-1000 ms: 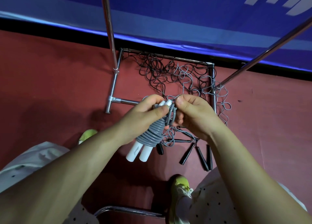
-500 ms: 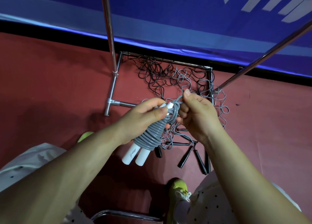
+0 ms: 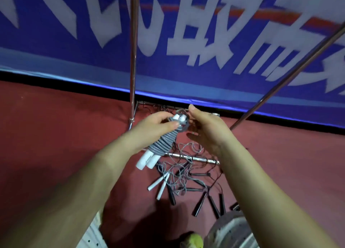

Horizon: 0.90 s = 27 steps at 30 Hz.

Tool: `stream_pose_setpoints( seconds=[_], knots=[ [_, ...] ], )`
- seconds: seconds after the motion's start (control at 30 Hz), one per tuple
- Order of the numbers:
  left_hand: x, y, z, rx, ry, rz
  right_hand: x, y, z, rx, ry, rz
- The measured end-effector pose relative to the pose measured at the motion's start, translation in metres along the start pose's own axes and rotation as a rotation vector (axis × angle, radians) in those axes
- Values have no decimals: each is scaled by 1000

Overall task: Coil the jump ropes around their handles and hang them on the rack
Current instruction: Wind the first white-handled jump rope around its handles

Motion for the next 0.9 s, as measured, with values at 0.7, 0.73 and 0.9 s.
stream_pose_setpoints(
  seconds=[0.7,0.73,0.9],
  knots=[
    [50,83,233,-229,-106,6,3,-57,-292,0,637,184],
    [53,88,240,-228,-117,23,2,-60,-304,3,665,191],
    [63,107,269,-244,-173,109,6,-72,-349,21,771,223]
  ],
)
Point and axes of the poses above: each hand's wrist, its own x-axis towards the middle knuckle, its own y-axis out of the back of the hand, z = x × y, the point moved 7 cm from there along x, towards the middle knuckle, and after that the axes turned 8 degrees about -z, right-handed, at the moved point
